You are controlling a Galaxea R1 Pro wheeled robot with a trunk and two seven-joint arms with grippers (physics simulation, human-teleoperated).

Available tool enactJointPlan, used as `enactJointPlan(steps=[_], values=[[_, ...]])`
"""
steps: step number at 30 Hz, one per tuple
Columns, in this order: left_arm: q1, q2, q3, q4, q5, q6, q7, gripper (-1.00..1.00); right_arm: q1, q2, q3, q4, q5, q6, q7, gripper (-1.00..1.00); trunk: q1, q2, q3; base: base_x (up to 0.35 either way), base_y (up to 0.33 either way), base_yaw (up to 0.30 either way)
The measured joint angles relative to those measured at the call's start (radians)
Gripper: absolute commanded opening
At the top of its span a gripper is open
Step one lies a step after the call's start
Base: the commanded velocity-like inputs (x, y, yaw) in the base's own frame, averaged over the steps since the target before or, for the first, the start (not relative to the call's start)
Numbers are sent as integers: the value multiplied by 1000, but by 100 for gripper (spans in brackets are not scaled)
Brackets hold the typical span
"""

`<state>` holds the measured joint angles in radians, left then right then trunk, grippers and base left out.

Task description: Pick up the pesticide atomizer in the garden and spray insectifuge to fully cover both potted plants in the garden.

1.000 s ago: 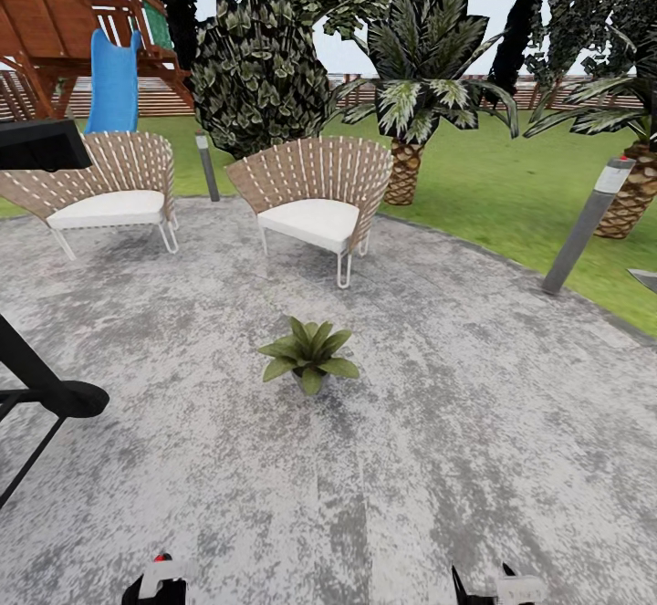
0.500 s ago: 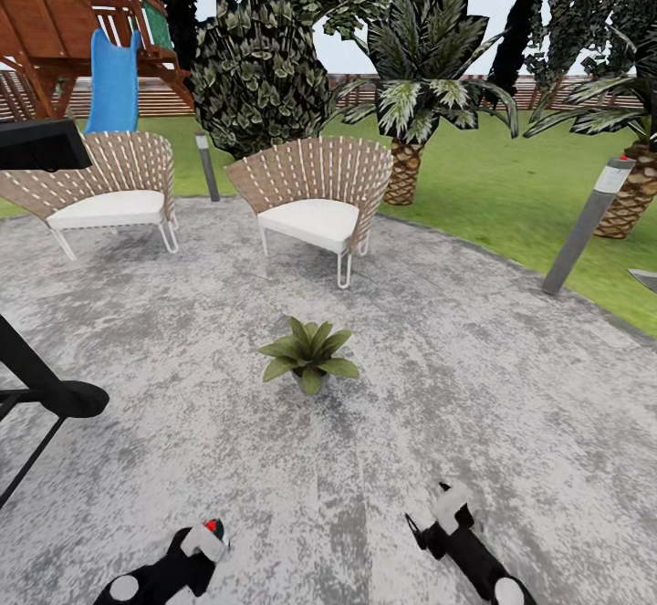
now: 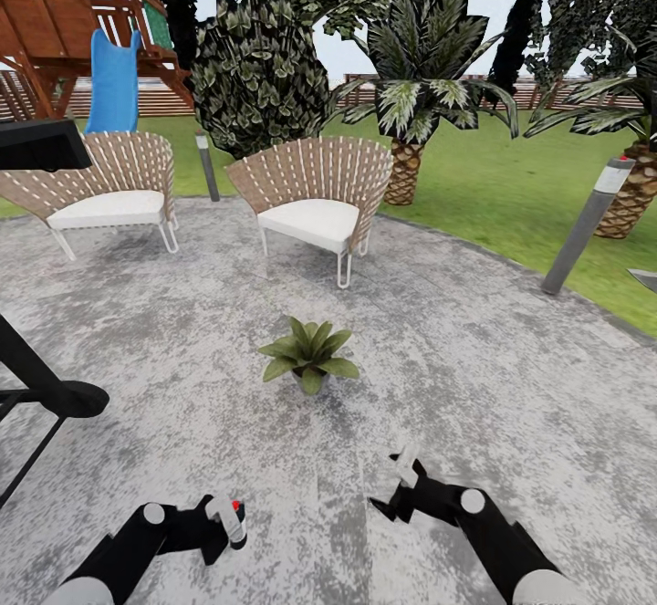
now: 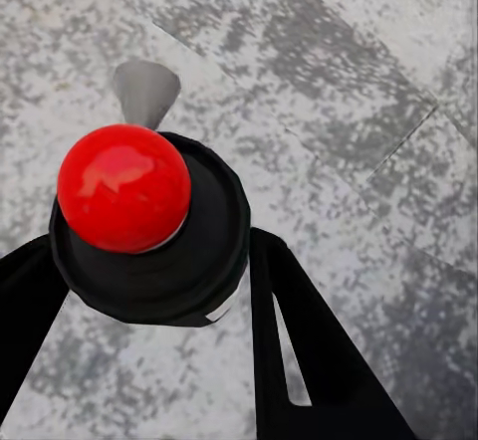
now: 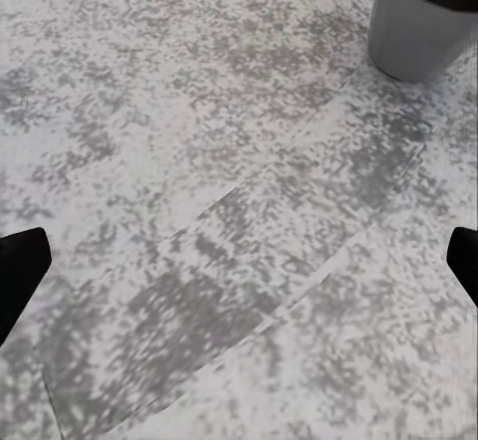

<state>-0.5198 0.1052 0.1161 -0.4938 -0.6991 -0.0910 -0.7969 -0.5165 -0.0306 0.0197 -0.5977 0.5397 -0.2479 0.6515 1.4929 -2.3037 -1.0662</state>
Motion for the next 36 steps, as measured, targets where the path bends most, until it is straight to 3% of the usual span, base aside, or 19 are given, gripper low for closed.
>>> enactJointPlan(steps=[1, 2, 6, 10, 14, 21, 24, 27, 29, 36], values=[[-2, -1, 0, 0, -5, 2, -1, -100, -1, 3, 0, 0, 9, 0, 2, 100, 0, 0, 0, 0, 0, 0], [-2, -1, 0, 0, -7, 3, -2, -100, -2, 5, 0, 0, 13, 0, 3, -100, 0, 0, 0, 0, 0, 0], [-4, -4, 0, 1, -43, 7, -3, -100, -3, 23, 3, 0, 51, -1, 8, -100, 0, 0, 0, 0, 0, 0], [-4, -6, 1, 4, -67, 7, -4, -100, -3, 45, 50, 0, 84, 0, 48, -100, 0, 0, 0, 0, 0, 0], [-4, -17, 1, 9, -73, 7, -4, -100, -3, 63, 82, -2, 93, 0, 66, -100, 0, 0, 0, 0, 0, 0], [-4, -47, 0, 10, -124, 11, -11, -100, -3, 90, 89, -1, 95, -1, 72, -100, 0, 0, 0, 0, 0, 0], [-4, -57, -2, 7, -130, 12, -21, -100, -3, 104, 89, -1, 96, -1, 100, -100, 0, 0, 0, 0, 0, 0], [-4, -66, -19, 3, -132, 14, -25, -100, -3, 112, 89, -2, 97, -1, 140, -100, 0, 0, 0, 0, 0, 0], [-4, -74, -49, 1, -131, 23, -26, -100, -3, 119, 89, -1, 97, -1, 155, -100, 0, 0, 0, 0, 0, 0], [-5, -107, -88, 1, -133, 65, -29, -100, -3, 148, 90, -1, 98, -1, 164, -100, 0, 0, 0, 0, 0, 0]])
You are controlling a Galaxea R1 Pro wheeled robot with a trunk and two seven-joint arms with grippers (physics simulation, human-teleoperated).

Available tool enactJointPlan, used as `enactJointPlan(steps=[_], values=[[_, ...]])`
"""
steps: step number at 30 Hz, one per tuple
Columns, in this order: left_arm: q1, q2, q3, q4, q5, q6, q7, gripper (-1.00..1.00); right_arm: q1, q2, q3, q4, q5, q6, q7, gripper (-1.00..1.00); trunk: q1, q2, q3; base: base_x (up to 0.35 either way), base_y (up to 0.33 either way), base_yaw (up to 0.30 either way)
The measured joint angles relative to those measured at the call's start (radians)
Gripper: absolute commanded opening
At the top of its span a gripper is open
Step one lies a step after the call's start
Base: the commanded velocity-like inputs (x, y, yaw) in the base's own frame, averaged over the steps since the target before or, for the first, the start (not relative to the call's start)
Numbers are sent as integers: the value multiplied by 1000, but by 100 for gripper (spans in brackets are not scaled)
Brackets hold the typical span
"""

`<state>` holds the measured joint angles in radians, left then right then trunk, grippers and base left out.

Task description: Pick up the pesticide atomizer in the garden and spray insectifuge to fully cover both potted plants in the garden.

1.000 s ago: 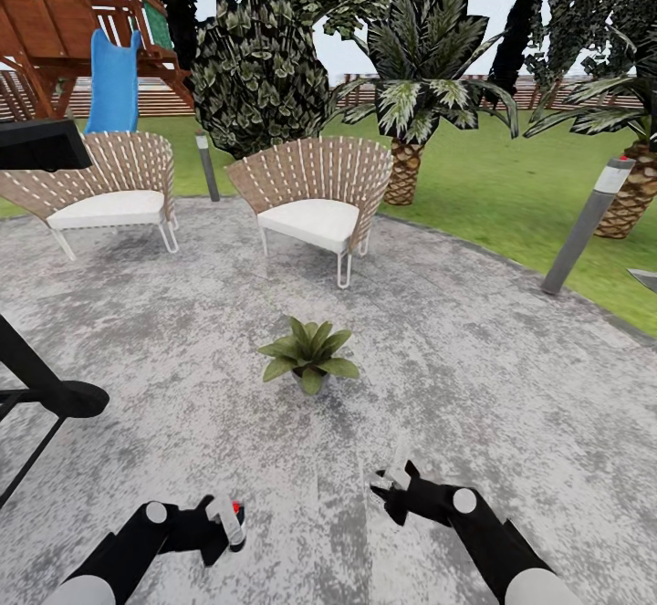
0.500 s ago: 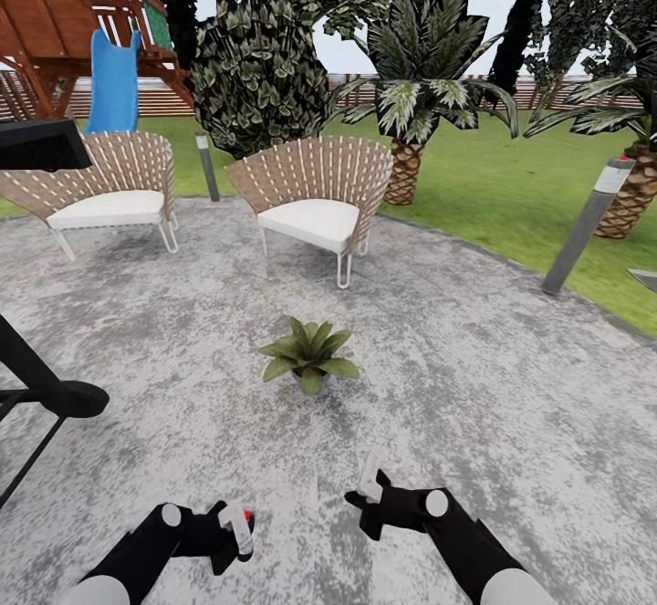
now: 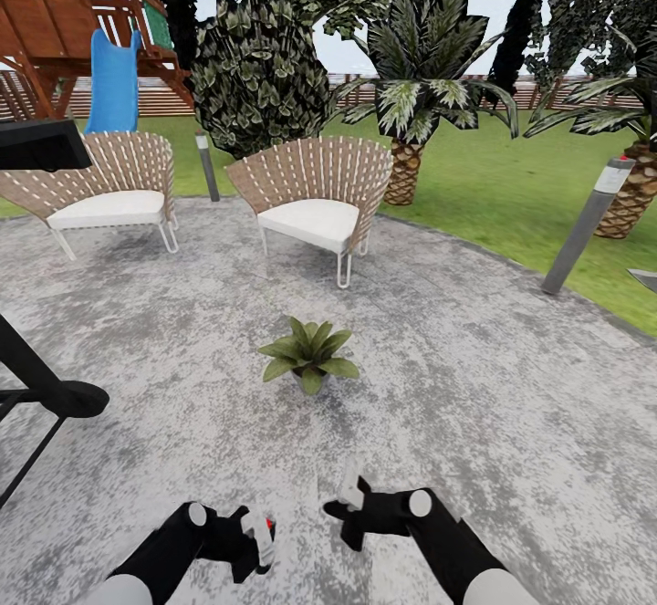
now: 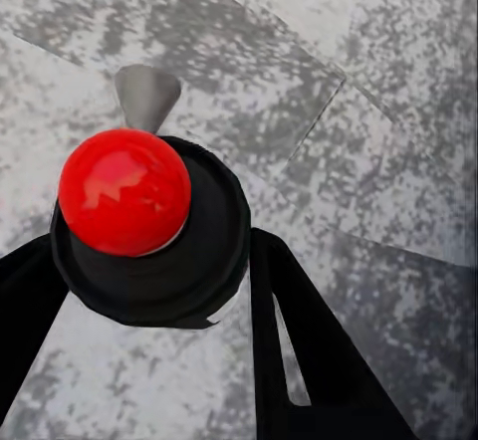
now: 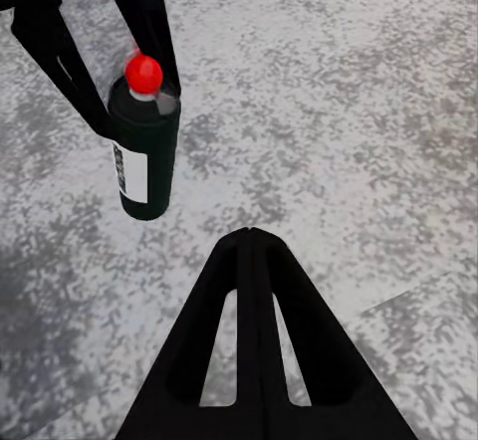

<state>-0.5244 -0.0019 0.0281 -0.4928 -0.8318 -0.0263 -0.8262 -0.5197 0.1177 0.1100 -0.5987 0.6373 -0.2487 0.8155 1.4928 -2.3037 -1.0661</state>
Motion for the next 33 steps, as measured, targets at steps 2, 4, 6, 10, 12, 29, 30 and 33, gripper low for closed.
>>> enactJointPlan(steps=[2, 4, 6, 10, 12, 29, 30, 33], values=[[0, -22, -1, 0, 2, -1, -15, -100, 0, 9, 0, 0, 0, 0, 0, -100, 0, 0, 0, 0, 0, 0], [0, -31, -2, 0, 0, -1, -17, -100, 0, 14, 7, 0, 0, 0, 0, -100, 0, 0, 0, 0, 0, 0], [0, -43, -28, 0, 0, -3, -19, -100, 0, 17, 67, -2, -1, 0, 0, -100, 0, 0, 0, 0, 0, 0], [0, -47, -58, -1, 6, -5, -20, -100, 0, 17, 85, -3, -3, 0, 0, -100, 0, 0, 0, 0, 0, 0], [0, -48, -61, -1, 8, -7, -22, -100, 0, 17, 87, -3, -3, 0, 0, -100, 0, 0, 0, 0, 0, 0], [-8, -58, -62, -1, 98, -15, -83, -100, 0, 17, 87, -3, -3, 0, 0, -100, 0, 0, 0, 0, 0, 0], [-10, -59, -61, -1, 101, -15, -83, -100, 0, 17, 87, -3, -3, 0, 0, -100, 0, 0, 0, 0, 0, 0], [-13, -63, -61, -1, 111, -14, -82, -100, 0, 17, 87, -3, -3, 0, 0, -100, 0, 0, 0, 0, 0, 0]])
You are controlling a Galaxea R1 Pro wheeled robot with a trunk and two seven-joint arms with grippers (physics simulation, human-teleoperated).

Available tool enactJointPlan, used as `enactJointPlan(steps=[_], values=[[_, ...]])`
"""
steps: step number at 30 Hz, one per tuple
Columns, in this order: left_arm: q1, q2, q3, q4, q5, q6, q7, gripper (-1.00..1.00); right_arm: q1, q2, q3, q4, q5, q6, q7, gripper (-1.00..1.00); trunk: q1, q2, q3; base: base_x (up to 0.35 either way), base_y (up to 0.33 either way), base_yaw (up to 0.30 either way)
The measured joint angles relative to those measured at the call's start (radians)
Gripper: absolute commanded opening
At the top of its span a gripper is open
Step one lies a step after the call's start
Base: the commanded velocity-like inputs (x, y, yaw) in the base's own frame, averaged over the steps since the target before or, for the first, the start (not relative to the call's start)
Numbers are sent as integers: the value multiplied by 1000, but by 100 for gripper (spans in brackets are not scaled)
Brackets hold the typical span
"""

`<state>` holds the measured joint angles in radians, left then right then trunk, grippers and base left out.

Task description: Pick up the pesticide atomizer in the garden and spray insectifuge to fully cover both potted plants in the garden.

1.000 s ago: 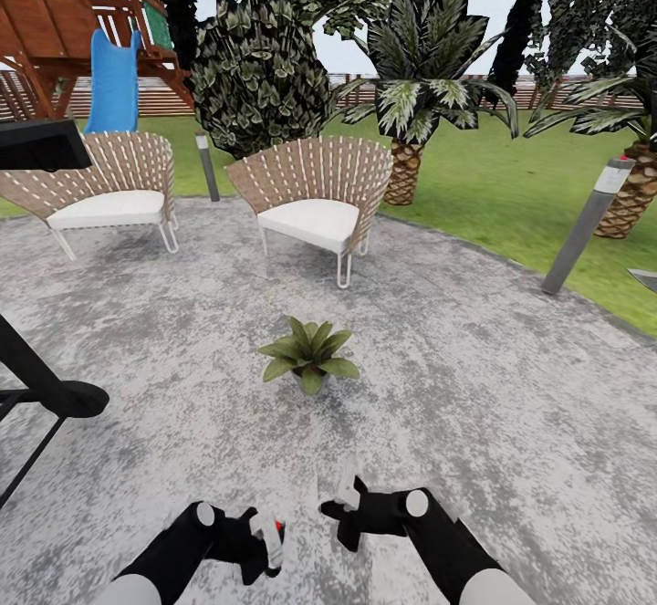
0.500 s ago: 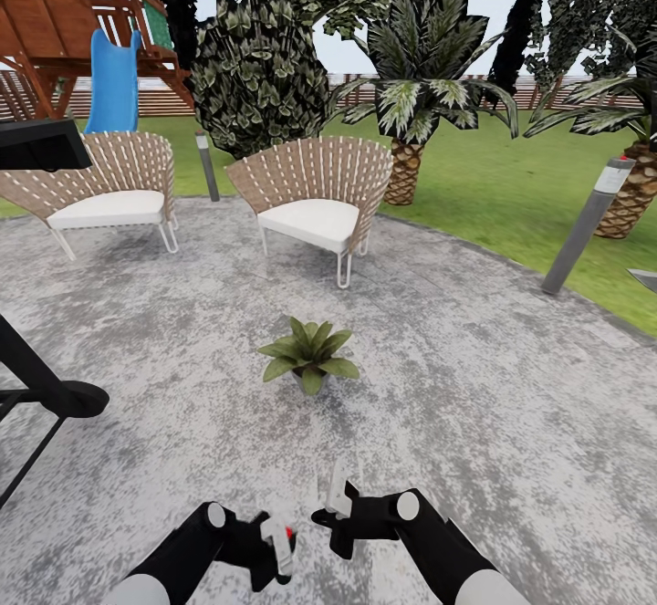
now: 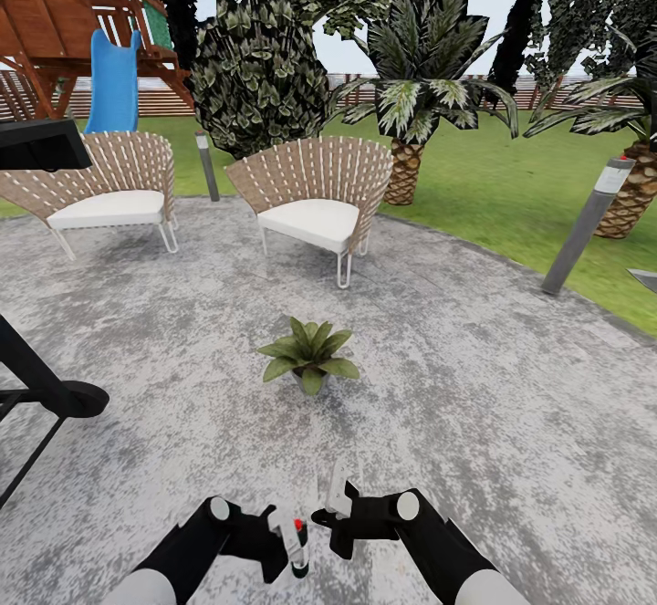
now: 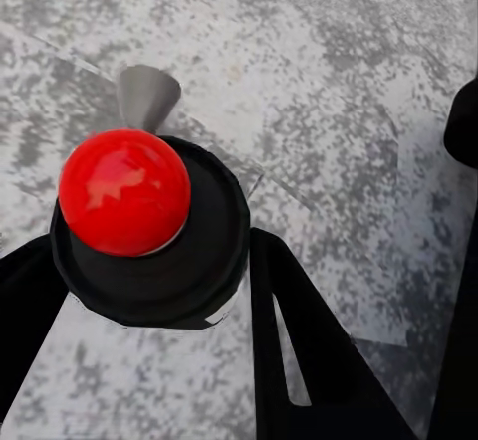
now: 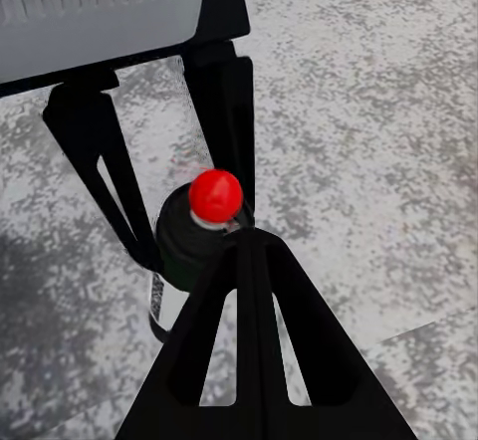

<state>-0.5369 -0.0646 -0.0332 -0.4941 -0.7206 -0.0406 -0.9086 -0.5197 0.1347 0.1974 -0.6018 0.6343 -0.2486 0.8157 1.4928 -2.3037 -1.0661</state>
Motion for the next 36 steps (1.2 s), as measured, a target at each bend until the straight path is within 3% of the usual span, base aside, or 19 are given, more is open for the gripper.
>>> enactJointPlan(steps=[13, 36], values=[[0, -7, 0, -12, 25, -2, -1, -100, 0, 0, 0, 0, 0, 0, 0, -100, 0, 0, 0, 0, 0, 0], [0, -9, 0, -12, 28, -4, -27, -100, 0, 0, 0, 0, 1, -1, -1, -100, 0, 0, 0, 0, 0, 0]])
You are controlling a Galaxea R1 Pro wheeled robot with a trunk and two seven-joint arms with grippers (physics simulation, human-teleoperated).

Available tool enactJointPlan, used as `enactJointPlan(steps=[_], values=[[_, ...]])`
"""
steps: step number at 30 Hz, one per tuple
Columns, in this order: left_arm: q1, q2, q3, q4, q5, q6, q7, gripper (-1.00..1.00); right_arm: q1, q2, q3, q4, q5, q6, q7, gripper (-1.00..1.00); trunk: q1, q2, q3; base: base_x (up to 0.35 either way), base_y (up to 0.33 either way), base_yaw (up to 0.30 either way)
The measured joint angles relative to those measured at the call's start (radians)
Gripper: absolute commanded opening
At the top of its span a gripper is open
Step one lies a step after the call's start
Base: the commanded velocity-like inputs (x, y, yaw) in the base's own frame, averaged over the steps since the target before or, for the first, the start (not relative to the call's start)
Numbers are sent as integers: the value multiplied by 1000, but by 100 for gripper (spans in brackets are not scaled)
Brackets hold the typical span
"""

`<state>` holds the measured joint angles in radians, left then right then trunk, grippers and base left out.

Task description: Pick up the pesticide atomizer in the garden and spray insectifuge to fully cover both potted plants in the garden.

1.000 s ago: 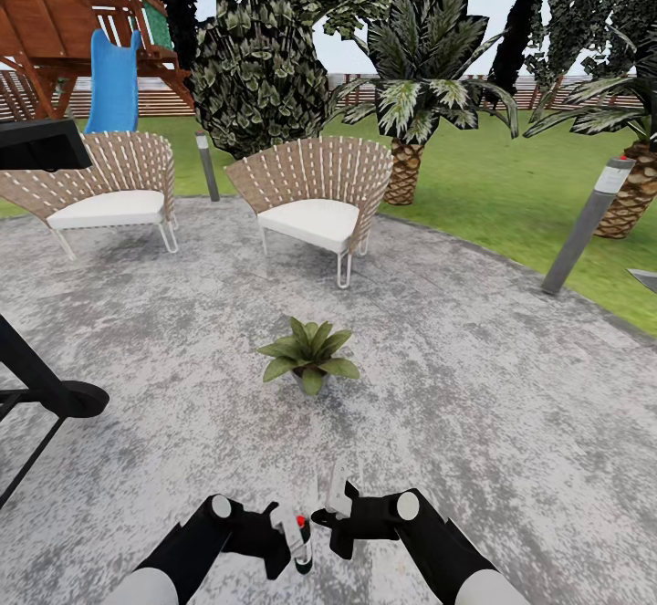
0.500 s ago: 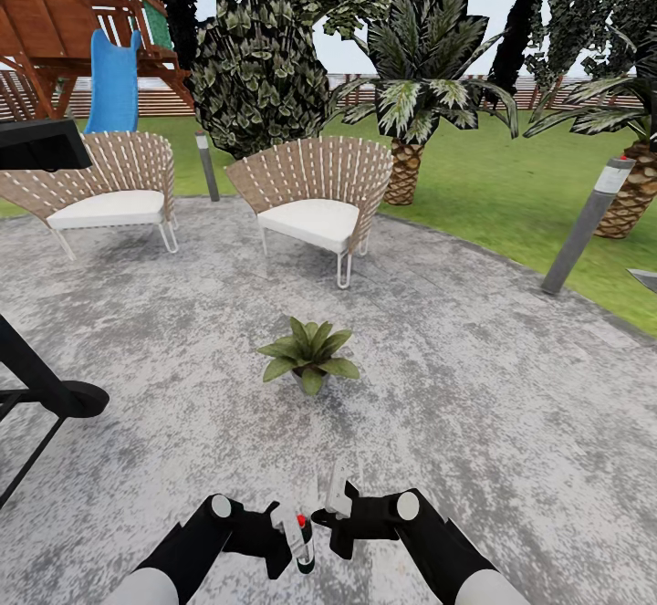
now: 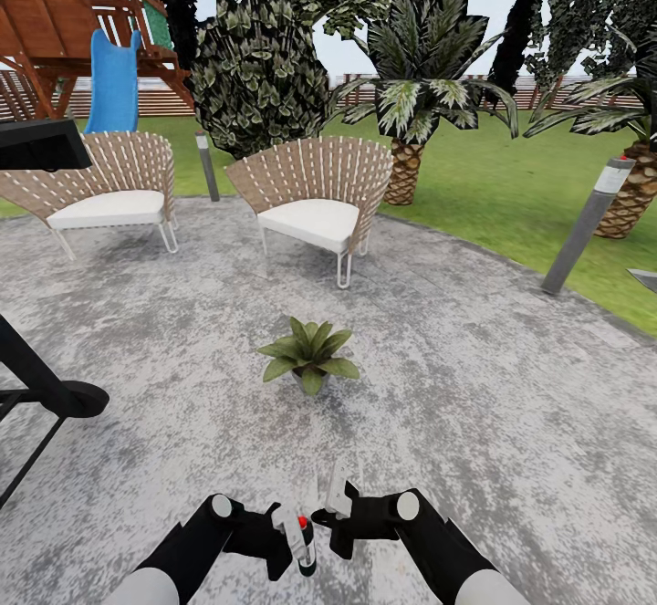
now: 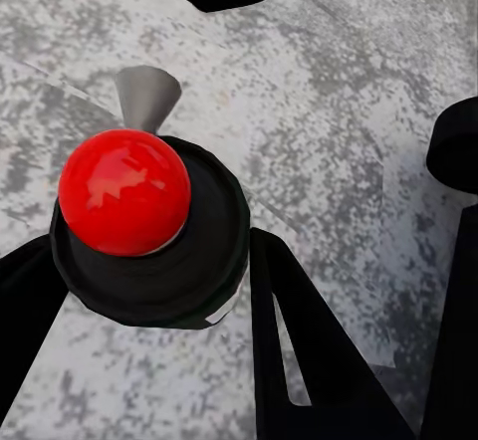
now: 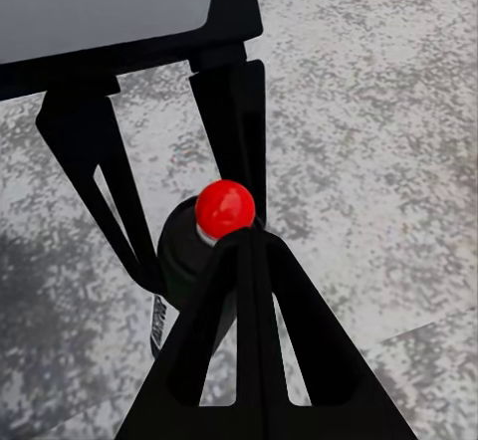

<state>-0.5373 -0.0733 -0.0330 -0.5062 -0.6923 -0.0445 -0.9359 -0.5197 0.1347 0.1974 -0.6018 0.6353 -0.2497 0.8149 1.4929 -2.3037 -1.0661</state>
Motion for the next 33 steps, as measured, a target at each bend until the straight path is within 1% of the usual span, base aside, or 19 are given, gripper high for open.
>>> enactJointPlan(steps=[11, 26, 30, 32, 33], values=[[-1, -15, 0, 0, -1, 0, -5, -100, 0, 0, 0, 0, 0, 0, 0, -100, 0, 0, 0, 0, 0, 0], [-1, -13, 1, 2, -1, 1, -4, -100, 0, 0, 0, 0, 0, 0, 0, -100, 0, 0, 0, 0, 0, 0], [1, 6, 2, 12, -6, 0, 2, -100, 0, 0, 0, 0, 0, 0, 0, -100, 0, 0, 0, 0, 0, 0], [3, 59, 3, 15, -8, 0, 2, -100, 0, 0, 0, 0, 1, 0, 0, -100, 0, 0, 0, 0, 0, 0], [4, 102, 6, 15, -10, 0, 2, -100, 0, 0, 0, 0, 0, 0, 0, -100, 0, 0, 0, 0, 0, 0]])
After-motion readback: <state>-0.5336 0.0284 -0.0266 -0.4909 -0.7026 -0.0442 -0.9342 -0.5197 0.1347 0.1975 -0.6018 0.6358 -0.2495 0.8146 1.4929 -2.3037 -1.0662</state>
